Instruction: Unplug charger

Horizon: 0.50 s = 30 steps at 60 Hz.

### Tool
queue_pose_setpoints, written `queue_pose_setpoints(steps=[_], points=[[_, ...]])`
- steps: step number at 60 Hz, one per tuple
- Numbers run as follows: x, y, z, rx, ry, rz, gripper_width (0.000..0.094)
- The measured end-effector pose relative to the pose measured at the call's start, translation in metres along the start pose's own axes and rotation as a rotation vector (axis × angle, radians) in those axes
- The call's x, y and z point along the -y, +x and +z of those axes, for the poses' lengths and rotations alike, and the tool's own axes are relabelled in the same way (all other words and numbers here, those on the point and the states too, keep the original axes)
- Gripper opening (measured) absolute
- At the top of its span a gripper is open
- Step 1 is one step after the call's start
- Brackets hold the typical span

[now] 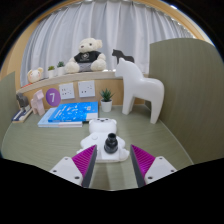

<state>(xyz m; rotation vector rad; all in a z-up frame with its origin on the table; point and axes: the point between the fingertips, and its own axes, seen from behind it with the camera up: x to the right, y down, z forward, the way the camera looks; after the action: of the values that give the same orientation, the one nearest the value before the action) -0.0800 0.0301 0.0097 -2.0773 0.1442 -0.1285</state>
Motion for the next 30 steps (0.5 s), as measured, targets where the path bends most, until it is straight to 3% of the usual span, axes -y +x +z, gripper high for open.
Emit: queue_pose_setpoints(steps=[5, 8, 19, 30], points=[[0.009, -0.003, 0.024, 0.033, 0.014, 0.019, 0.0433], [0.011, -0.010, 0.030, 0.078, 0.018, 0.009, 0.0225], [0.011, -0.009, 0.031, 0.074, -0.013, 0.056, 0.0059], [0.012, -0.009, 0.033, 0.055, -0.055, 0.077, 0.0047]])
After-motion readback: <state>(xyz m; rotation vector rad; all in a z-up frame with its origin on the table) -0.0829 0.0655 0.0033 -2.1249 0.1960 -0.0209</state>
